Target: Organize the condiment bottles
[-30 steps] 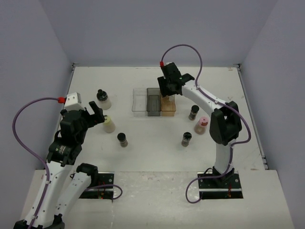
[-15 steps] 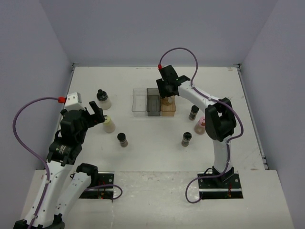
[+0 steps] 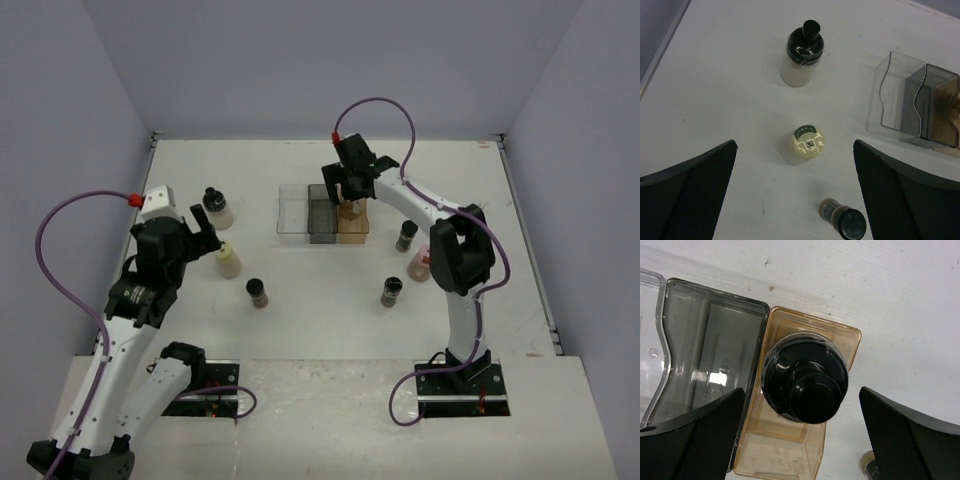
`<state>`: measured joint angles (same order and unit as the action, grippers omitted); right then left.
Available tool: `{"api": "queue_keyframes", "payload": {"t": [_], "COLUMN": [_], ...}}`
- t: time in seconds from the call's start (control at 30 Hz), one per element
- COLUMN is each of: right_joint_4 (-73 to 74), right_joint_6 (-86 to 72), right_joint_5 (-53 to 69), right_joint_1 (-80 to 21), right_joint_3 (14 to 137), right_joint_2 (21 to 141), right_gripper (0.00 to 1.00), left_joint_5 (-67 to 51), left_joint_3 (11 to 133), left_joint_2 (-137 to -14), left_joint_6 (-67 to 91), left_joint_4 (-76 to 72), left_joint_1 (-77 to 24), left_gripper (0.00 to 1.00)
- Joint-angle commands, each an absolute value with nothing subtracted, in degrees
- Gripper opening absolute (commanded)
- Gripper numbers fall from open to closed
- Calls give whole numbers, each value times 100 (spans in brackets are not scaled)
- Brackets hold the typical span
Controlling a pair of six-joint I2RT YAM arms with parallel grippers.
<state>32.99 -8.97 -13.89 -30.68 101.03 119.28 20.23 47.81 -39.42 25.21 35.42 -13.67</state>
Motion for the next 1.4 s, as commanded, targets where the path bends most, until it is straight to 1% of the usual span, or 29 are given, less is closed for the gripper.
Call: {"api": "queue_keyframes", "payload": {"t": [0.0, 0.13, 0.23, 0.3, 0.33, 0.4, 0.5, 0.53, 0.6, 0.73, 0.8, 0.87, 0.9, 0.97, 1.0, 1.03, 1.17, 1.2, 1.23, 1.27, 1.3, 1.33, 1.37], "right_joint_4": [3401, 3700, 3937, 3999, 3929, 3789, 3473, 3324, 3287, 3156, 3120, 3103, 3103, 3094, 3094, 3094, 3111, 3111, 3103, 3103, 3111, 3120, 3129], "right_joint_6": [-923, -1046, -1247, -1511, -1668, -1827, -1933, -1968, -1986, -1986, -1977, -1951, -1942, -1934, -1925, -1925, -1899, -1898, -1898, -1898, -1898, -1898, -1907], "right_joint_5": [-1415, -1415, -1179, -854, -478, -213, 17, 183, 386, 500, 553, 580, 589, 606, 615, 641, 677, 677, 677, 659, 650, 642, 624], "right_joint_1": [-3067, -3076, -3076, -3085, -3102, -3172, -3199, -3208, -3217, -3234, -3234, -3234, -3234, -3234, -3234, -3234, -3243, -3243, -3243, -3243, -3243, -3243, -3243], "right_joint_3": [10266, 10169, 9854, 9336, 9116, 8370, 7403, 6991, 6690, 6031, 5889, 5722, 5696, 5660, 5678, 5686, 5748, 5739, 5731, 5722, 5722, 5722, 5730], "right_joint_2": [11156, 10513, 9837, 9215, 8993, 8293, 7587, 7159, 6831, 6163, 6056, 5994, 5977, 5968, 5968, 5976, 6020, 6012, 5994, 5985, 5977, 5977, 5959], "right_gripper": [98, 99, 99, 99, 99, 99, 99, 99, 99, 99, 99, 99, 99, 99, 99, 99, 99, 99, 99, 99, 99, 99, 99], "left_joint_5": [2390, 2461, 2277, 2285, 2198, 2014, 1741, 1766, 1758, 1837, 1889, 1898, 1864, 1854, 1846, 1846, 1829, 1802, 1758, 1671, 1600, 1504, 1329], "left_joint_3": [5491, 6230, 6828, 7232, 7381, 7768, 8199, 8435, 8516, 8595, 8613, 8605, 8578, 8508, 8430, 8385, 8376, 8376, 8376, 8367, 8367, 8376, 8385], "left_joint_2": [-4402, -5271, -6595, -7178, -7738, -8468, -9095, -9453, -9806, -10168, -10326, -10450, -10476, -10468, -10450, -10433, -10538, -10555, -10547, -10538, -10521, -10486, -10355], "left_joint_6": [3030, 3295, 3305, 3357, 3401, 3445, 3332, 3331, 3279, 3269, 3270, 3261, 3261, 3252, 3252, 3252, 3217, 3191, 3190, 3190, 3173, 3164, 3129], "left_joint_4": [3682, 3709, 3700, 3779, 3823, 3920, 3955, 4129, 4113, 3973, 3982, 3990, 3973, 3920, 3850, 3806, 3779, 3771, 3753, 3736, 3727, 3727, 3744], "left_joint_1": [-1397, -1345, -1248, -1117, -1047, -871, -774, -773, -765, -703, -659, -572, -536, -501, -501, -501, -457, -457, -457, -457, -457, -448, -457], "left_gripper": [100, 100, 100, 100, 100, 100, 100, 100, 100, 94, 90, 88, 85, 82, 74, 70, 69, 58, 42, 30, 11, 2, 0]}}
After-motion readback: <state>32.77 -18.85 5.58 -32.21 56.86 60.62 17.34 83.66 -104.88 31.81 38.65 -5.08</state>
